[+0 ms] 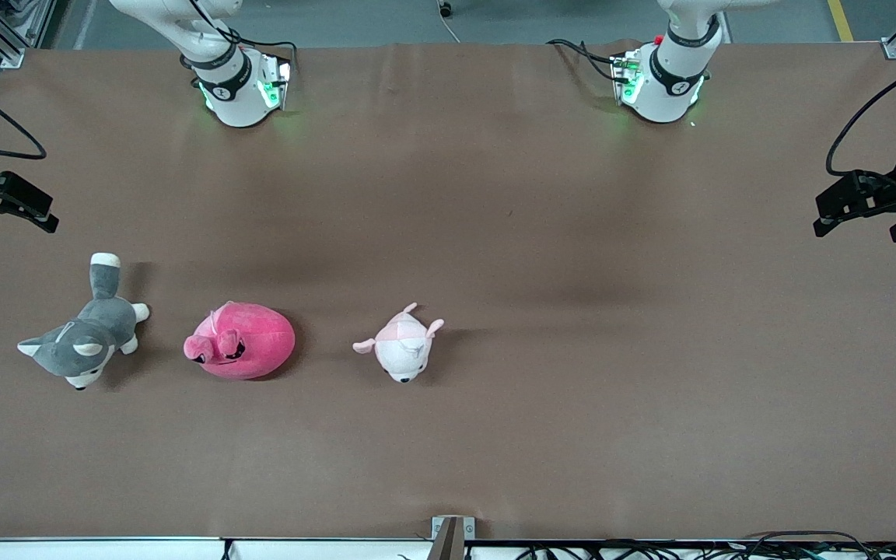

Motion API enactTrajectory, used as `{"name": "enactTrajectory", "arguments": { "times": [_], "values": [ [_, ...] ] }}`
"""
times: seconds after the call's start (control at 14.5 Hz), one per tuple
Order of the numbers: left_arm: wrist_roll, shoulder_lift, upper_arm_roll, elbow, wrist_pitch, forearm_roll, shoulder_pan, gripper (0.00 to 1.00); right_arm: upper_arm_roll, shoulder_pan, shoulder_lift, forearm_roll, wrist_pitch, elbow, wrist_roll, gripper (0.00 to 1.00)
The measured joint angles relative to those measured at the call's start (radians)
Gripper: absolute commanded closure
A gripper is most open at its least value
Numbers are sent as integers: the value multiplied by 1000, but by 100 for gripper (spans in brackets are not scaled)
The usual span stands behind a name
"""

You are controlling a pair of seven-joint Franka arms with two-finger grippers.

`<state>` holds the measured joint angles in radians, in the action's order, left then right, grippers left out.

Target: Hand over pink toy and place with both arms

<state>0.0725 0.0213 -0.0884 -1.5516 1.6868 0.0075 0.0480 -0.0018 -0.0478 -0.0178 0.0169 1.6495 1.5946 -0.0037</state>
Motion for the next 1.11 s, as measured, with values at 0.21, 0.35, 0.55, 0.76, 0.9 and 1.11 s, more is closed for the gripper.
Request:
{"name": "enactTrajectory", "arguments": {
  "times": [0.21,0.35,0.55,0.76,0.9,1.11],
  "values": [
    [0,0,0,0,0,0,-1,0,0,0,-5,0,0,9,-3,0],
    [0,0,-1,0,0,0,-2,0,0,0,-13,0,0,26,-4,0],
    [0,0,0,0,0,0,-2,0,0,0,-32,1,1,49,-4,0],
    [0,0,0,0,0,0,-2,0,0,0,-45,1,1,60,-4,0],
    [0,0,0,0,0,0,-2,0,-1,0,-49,1,1,66,-4,0],
    [0,0,0,0,0,0,-2,0,-1,0,-50,1,2,67,-4,0]
  ]
}}
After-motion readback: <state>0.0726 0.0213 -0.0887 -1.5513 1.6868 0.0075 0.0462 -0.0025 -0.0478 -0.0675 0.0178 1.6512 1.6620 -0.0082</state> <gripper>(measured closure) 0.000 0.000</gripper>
